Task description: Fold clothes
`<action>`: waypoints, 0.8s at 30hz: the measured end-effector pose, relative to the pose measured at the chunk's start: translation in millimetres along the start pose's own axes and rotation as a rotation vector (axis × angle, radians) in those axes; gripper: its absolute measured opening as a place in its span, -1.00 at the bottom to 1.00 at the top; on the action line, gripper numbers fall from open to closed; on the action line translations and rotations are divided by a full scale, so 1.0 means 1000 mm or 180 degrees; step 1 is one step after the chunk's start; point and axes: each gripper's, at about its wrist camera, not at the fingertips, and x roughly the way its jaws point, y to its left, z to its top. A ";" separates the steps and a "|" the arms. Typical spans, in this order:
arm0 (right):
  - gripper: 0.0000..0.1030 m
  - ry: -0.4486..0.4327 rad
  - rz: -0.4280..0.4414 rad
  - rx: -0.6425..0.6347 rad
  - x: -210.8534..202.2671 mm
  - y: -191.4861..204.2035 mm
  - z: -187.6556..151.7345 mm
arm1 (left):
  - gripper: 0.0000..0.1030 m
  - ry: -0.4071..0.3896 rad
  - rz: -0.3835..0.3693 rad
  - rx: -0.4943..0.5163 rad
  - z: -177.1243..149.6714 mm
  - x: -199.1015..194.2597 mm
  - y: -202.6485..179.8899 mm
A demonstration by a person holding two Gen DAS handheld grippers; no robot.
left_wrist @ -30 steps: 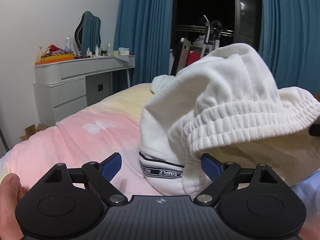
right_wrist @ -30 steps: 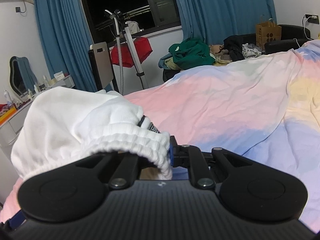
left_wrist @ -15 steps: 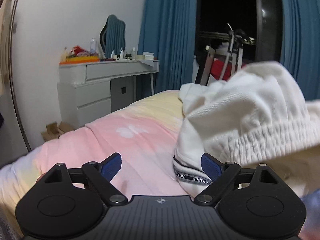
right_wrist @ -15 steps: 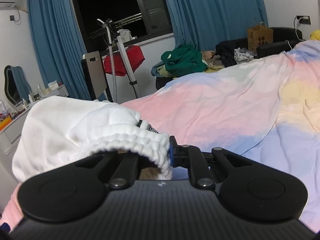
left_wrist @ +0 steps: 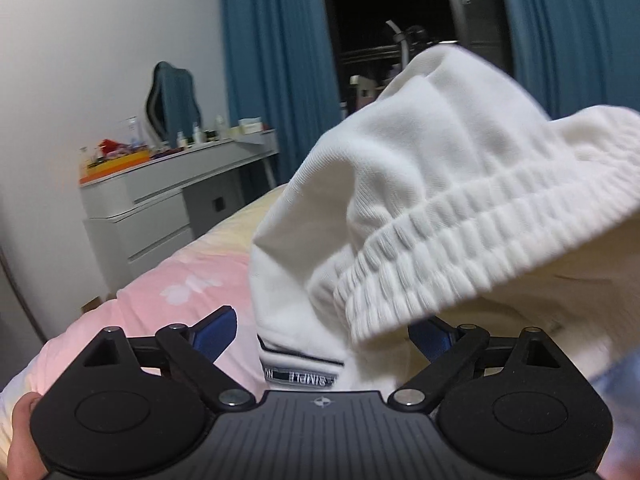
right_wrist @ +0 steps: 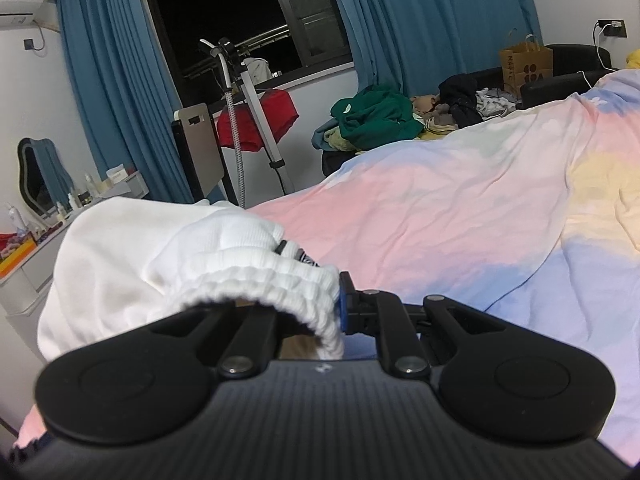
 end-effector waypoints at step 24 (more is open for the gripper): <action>-0.75 0.0061 0.0062 -0.0203 0.001 0.010 -0.006 | 0.99 0.0111 -0.0050 -0.0279 0.015 -0.045 0.098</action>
